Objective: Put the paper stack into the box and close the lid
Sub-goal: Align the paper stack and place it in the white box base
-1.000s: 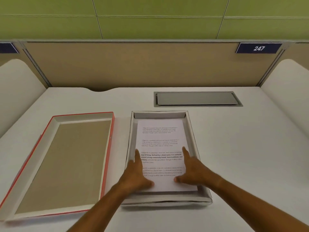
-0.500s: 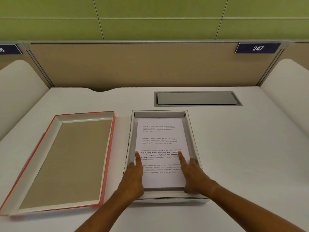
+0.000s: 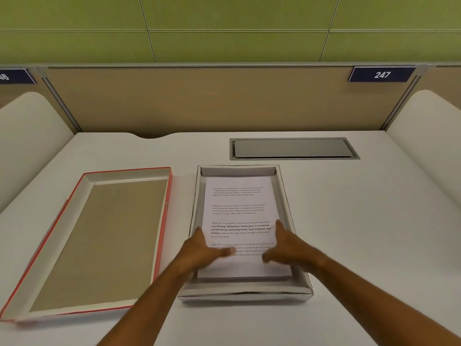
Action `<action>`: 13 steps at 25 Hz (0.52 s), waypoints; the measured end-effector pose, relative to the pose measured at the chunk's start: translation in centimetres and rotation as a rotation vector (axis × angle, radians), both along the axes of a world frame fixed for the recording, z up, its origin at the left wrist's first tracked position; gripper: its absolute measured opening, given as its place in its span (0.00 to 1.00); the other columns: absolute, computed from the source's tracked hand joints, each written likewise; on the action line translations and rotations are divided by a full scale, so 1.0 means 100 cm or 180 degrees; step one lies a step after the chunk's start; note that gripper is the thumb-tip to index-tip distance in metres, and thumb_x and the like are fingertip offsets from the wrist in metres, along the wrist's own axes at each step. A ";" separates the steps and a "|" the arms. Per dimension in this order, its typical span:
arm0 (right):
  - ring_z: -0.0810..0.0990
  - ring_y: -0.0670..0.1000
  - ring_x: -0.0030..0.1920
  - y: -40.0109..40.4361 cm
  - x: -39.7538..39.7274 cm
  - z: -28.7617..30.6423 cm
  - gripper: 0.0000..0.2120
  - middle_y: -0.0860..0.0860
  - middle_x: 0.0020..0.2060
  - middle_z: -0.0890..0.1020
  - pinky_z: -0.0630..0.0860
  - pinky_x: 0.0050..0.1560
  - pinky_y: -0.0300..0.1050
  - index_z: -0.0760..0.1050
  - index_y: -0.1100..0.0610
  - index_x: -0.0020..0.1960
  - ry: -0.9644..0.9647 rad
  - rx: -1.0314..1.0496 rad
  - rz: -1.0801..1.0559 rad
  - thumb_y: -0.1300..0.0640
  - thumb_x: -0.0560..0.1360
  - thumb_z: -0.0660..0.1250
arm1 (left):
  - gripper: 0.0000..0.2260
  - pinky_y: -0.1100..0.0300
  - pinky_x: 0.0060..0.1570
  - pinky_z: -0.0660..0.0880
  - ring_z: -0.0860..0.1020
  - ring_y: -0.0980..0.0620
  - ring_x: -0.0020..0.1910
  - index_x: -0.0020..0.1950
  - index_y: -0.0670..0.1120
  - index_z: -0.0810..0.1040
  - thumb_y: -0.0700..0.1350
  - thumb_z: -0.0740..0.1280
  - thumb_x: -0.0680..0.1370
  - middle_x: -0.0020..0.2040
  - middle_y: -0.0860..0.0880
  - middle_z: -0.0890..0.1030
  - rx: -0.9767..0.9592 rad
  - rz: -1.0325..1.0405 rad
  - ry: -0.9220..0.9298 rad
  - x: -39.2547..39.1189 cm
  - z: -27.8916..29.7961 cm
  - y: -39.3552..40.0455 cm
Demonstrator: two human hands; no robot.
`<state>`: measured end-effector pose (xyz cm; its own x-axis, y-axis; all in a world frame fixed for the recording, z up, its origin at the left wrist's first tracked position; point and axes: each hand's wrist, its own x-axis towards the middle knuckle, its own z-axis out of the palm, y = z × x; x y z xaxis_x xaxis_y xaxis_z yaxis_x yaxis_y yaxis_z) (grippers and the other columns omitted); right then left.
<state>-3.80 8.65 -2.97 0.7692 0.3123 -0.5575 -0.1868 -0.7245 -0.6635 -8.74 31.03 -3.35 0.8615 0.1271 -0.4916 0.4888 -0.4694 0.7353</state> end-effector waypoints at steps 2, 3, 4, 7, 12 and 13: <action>0.77 0.56 0.62 0.004 0.008 0.005 0.28 0.54 0.68 0.77 0.75 0.63 0.52 0.65 0.57 0.72 0.0019 0.0466 -0.0504 0.55 0.74 0.70 | 0.36 0.46 0.66 0.70 0.75 0.44 0.64 0.72 0.48 0.66 0.67 0.65 0.71 0.71 0.45 0.73 -0.0694 0.0491 0.0189 0.012 0.009 0.002; 0.78 0.57 0.61 0.006 0.012 0.007 0.25 0.54 0.67 0.78 0.75 0.62 0.53 0.69 0.56 0.71 0.0119 0.0576 -0.0723 0.50 0.77 0.67 | 0.36 0.46 0.66 0.69 0.76 0.44 0.62 0.74 0.49 0.66 0.69 0.57 0.72 0.71 0.44 0.73 -0.1091 0.0638 0.0258 0.017 0.012 0.002; 0.79 0.57 0.59 0.008 0.015 0.009 0.24 0.53 0.65 0.79 0.74 0.60 0.54 0.70 0.55 0.69 0.0286 0.0669 -0.0916 0.45 0.78 0.63 | 0.37 0.47 0.64 0.68 0.76 0.45 0.60 0.75 0.49 0.65 0.70 0.50 0.74 0.70 0.43 0.74 -0.1430 0.0757 0.0294 0.021 0.013 0.004; 0.79 0.50 0.48 0.004 0.020 0.015 0.20 0.49 0.55 0.81 0.69 0.54 0.52 0.69 0.48 0.63 0.0657 0.1019 -0.1142 0.37 0.80 0.52 | 0.45 0.43 0.70 0.62 0.70 0.39 0.70 0.77 0.41 0.59 0.73 0.43 0.73 0.73 0.38 0.70 -0.1759 0.1145 0.0550 0.026 0.014 0.012; 0.79 0.48 0.40 -0.001 0.020 0.019 0.19 0.43 0.40 0.79 0.73 0.47 0.49 0.70 0.43 0.49 0.0657 0.1252 -0.1312 0.34 0.79 0.46 | 0.51 0.44 0.72 0.60 0.65 0.37 0.73 0.76 0.34 0.53 0.75 0.43 0.71 0.74 0.35 0.66 -0.1844 0.1287 0.0698 0.028 0.012 0.021; 0.79 0.47 0.38 -0.001 0.018 0.021 0.19 0.42 0.39 0.78 0.73 0.46 0.49 0.69 0.43 0.47 0.0598 0.1262 -0.1345 0.34 0.79 0.45 | 0.50 0.44 0.72 0.59 0.65 0.37 0.73 0.77 0.35 0.52 0.75 0.44 0.71 0.74 0.35 0.65 -0.1844 0.1230 0.0680 0.027 0.013 0.020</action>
<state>-1.97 8.59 -0.82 0.7715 0.2131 -0.5995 -0.5444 -0.2666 -0.7953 -6.00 33.07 -2.00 0.6854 0.0714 -0.7247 0.7016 0.2015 0.6835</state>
